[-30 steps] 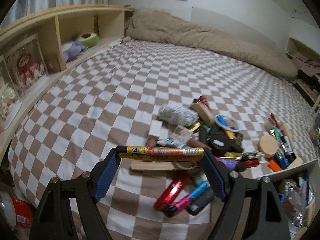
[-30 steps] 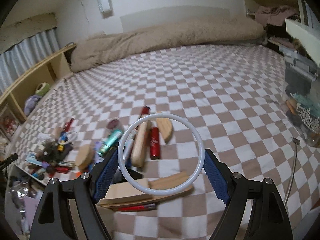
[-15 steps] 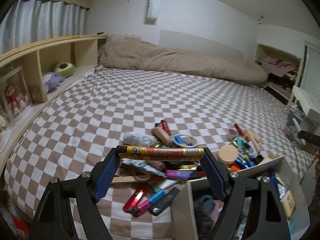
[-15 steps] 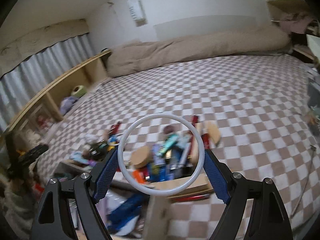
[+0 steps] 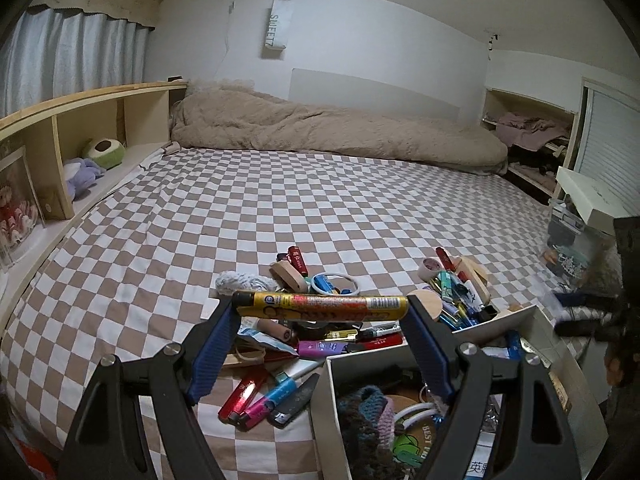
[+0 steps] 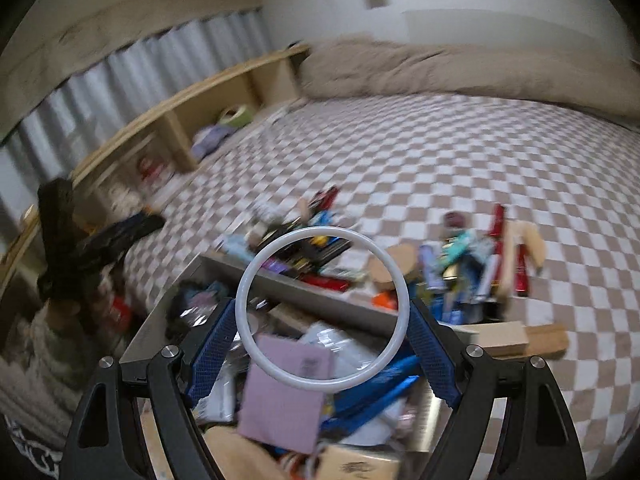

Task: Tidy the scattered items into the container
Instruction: 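Release the white ring into the box with the right tool while the left tool drops the yellow marker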

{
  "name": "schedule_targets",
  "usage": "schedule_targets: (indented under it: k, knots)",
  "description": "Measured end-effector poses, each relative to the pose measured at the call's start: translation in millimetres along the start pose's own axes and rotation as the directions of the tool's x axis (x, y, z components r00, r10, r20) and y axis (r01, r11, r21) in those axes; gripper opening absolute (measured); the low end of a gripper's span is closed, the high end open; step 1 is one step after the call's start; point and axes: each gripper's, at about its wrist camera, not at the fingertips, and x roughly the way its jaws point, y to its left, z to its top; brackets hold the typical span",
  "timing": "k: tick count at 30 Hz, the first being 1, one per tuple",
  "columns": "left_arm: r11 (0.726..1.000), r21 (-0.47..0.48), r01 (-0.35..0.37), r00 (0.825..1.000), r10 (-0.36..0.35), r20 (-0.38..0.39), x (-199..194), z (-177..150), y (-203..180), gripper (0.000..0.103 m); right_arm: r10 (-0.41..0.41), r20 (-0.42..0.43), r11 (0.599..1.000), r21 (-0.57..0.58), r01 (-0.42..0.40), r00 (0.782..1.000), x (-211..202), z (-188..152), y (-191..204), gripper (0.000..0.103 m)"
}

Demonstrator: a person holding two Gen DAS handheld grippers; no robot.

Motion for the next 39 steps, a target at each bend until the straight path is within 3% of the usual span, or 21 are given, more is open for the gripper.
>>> schedule_targets:
  k: [8, 14, 17, 20, 29, 33, 35, 39]
  knots:
    - [1.0, -0.007, 0.003, 1.0, -0.003, 0.0, 0, -3, 1, 0.081, 0.067, -0.187, 0.983, -0.158, -0.098, 0.98, 55, 3, 53, 0.084]
    - [1.0, 0.001, 0.009, 1.0, -0.009, -0.004, 0, -4, -1, 0.081, 0.031, -0.267, 0.95, -0.291, -0.111, 0.963, 85, -2, 84, 0.084]
    - [1.0, 0.002, 0.018, 1.0, -0.018, -0.004, -1, -3, -1, 0.081, -0.026, -0.312, 0.941, -0.328, -0.082, 0.95, 101, -7, 86, 0.084]
    - [1.0, 0.004, 0.023, 1.0, -0.023, -0.007, 0, -4, -2, 0.081, -0.094, -0.313, 0.925, -0.378, -0.033, 0.945, 111, -11, 81, 0.084]
    - [0.999, 0.006, 0.049, 0.998, -0.049, -0.035, 6, -7, -5, 0.081, -0.083, -0.353, 0.918, -0.39, -0.066, 0.932, 117, -19, 81, 0.084]
    - [0.997, 0.006, 0.08, 0.996, -0.079, -0.045, 7, -8, -8, 0.081, -0.12, -0.353, 0.876, -0.477, -0.068, 0.928, 117, -32, 92, 0.085]
    - [0.996, 0.013, 0.087, 0.995, -0.086, -0.047, 6, -9, -11, 0.081, -0.079, -0.353, 0.895, -0.437, -0.09, 0.932, 112, -32, 90, 0.086]
    - [0.994, 0.018, 0.105, 0.993, -0.104, -0.053, 6, -10, -14, 0.081, -0.07, -0.317, 0.907, -0.415, -0.072, 0.946, 98, -28, 85, 0.091]
